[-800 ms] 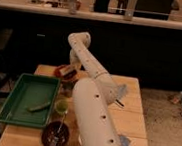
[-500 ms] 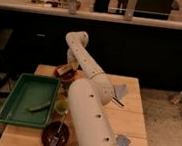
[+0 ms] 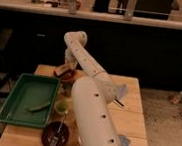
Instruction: Wipe red bowl with eraser
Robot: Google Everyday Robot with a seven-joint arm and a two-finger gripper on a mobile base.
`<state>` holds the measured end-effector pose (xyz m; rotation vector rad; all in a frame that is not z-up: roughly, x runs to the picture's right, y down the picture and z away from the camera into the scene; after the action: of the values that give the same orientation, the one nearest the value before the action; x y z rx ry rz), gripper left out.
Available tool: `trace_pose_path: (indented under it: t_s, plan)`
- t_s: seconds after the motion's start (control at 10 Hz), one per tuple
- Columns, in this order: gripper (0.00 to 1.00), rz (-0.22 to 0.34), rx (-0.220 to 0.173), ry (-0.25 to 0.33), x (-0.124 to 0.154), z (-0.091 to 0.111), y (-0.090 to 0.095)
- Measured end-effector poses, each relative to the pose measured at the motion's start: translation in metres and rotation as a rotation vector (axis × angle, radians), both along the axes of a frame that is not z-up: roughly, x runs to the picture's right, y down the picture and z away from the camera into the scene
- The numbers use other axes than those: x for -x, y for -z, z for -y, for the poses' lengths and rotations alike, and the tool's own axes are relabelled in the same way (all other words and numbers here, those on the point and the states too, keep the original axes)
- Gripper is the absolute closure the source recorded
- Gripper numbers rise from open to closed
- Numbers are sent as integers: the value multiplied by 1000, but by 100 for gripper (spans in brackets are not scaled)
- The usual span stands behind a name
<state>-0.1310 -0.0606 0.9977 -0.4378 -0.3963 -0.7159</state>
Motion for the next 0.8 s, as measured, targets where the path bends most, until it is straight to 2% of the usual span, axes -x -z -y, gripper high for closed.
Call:
trace_pose_path:
  t_s: [0.5, 0.8]
  plan:
    - [100, -31, 41, -42, -28, -20, 7]
    - [100, -40, 68, -63, -35, -20, 5]
